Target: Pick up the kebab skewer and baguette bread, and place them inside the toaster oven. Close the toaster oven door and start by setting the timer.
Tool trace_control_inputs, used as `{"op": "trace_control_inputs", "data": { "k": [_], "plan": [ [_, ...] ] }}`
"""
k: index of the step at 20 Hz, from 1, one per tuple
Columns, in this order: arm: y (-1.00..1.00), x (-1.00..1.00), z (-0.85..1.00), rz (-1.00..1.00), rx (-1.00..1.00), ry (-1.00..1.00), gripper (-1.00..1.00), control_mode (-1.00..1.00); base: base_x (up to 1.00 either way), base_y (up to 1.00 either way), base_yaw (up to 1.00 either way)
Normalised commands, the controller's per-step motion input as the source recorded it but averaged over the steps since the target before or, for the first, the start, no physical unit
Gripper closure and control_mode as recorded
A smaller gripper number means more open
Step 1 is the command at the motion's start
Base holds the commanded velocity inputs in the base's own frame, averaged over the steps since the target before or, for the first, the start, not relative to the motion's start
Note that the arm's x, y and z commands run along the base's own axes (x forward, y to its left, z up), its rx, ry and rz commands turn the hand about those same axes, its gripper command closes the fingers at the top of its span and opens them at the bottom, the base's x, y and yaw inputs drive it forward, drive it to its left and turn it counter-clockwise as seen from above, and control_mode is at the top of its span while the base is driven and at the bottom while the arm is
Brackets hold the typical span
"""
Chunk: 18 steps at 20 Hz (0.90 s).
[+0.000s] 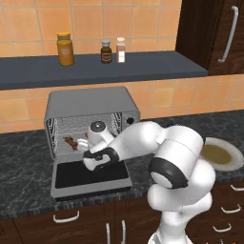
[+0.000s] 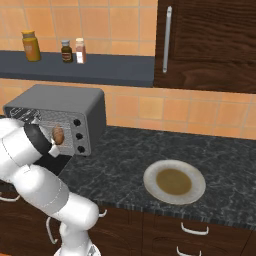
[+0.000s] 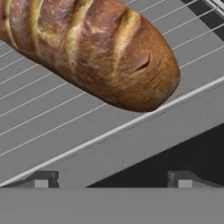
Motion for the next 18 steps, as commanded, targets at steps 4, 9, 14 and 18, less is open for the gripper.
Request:
{"op": "trace_control_inputs", "data": {
  "k": [4,9,14,18],
  "plan": [
    [0.0,0.52,-0.12,-0.05,0.0,-0.07,-1.0,-1.0,0.0,0.0,0.0],
    [-0.01,0.41,-0.07,-0.05,0.0,-0.05,-1.0,-1.0,0.0,0.0,0.0],
    [-0.01,-0.77,-0.03,0.0,0.05,0.0,-1.0,-1.0,0.0,0.0,0.0],
    [0.0,-0.95,0.0,0.0,0.06,0.0,-1.0,-1.0,0.0,0.0,0.0]
  ]
}}
